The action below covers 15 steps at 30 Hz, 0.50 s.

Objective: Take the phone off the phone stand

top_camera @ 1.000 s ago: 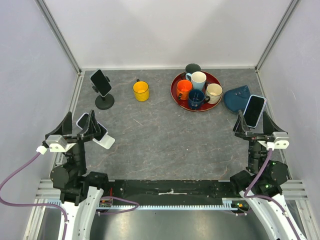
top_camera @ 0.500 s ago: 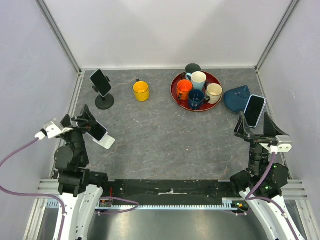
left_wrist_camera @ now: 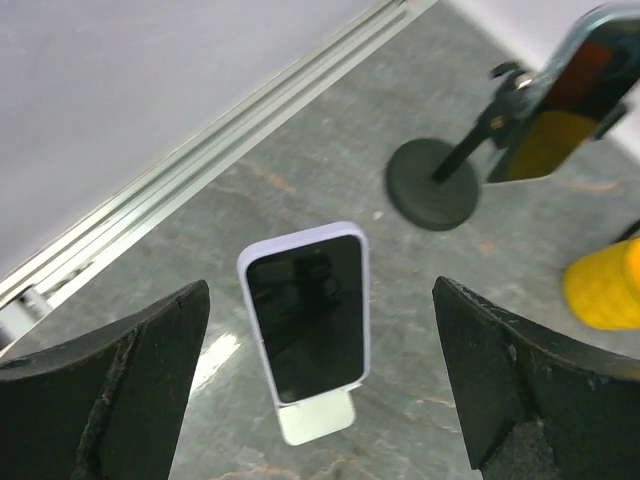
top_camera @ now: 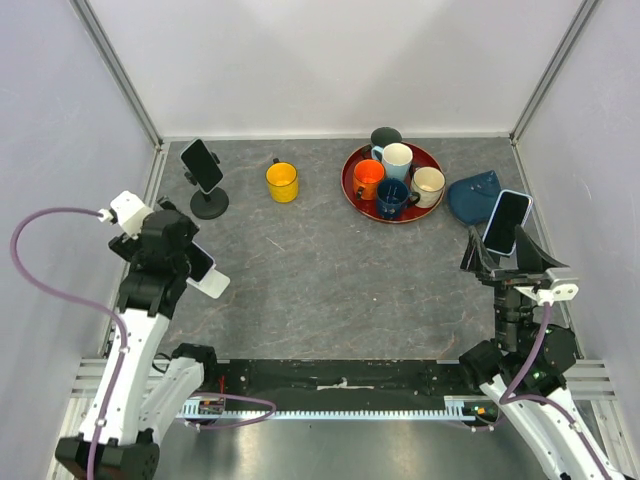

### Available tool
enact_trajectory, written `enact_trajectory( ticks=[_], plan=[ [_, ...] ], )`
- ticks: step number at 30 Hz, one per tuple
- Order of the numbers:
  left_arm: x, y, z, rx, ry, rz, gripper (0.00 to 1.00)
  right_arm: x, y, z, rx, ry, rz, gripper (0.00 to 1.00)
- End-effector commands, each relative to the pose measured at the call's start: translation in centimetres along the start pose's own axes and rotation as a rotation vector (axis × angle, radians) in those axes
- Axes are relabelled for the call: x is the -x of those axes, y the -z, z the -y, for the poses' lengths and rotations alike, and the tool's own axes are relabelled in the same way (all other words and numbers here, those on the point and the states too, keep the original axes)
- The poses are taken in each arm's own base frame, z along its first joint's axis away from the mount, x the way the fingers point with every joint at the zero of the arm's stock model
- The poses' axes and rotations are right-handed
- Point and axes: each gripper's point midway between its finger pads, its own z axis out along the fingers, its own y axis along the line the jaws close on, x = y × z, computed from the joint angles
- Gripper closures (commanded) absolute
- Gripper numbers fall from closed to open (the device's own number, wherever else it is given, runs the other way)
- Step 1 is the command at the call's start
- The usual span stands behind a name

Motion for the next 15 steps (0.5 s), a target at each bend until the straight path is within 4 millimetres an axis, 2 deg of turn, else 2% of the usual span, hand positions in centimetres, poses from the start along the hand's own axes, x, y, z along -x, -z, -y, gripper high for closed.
enact_trajectory(
  ticks=[1, 7, 15],
  plan=[
    [-1.2, -0.8, -2.6, 0.194, -0.045, -0.049, 0.0, 1.8, 0.1, -0.3, 0.012, -0.046, 0.026, 0.02],
    [-3.3, -2.3, -2.7, 0.27, -0.108, -0.117, 0.0, 1.8, 0.2, -1.0, 0.048, -0.068, 0.014, 0.02],
    [-4.0, -3.2, -2.0, 0.303, -0.091, -0.139, 0.0, 1.8, 0.3, -1.5, 0.07, -0.092, -0.002, 0.02]
  ],
)
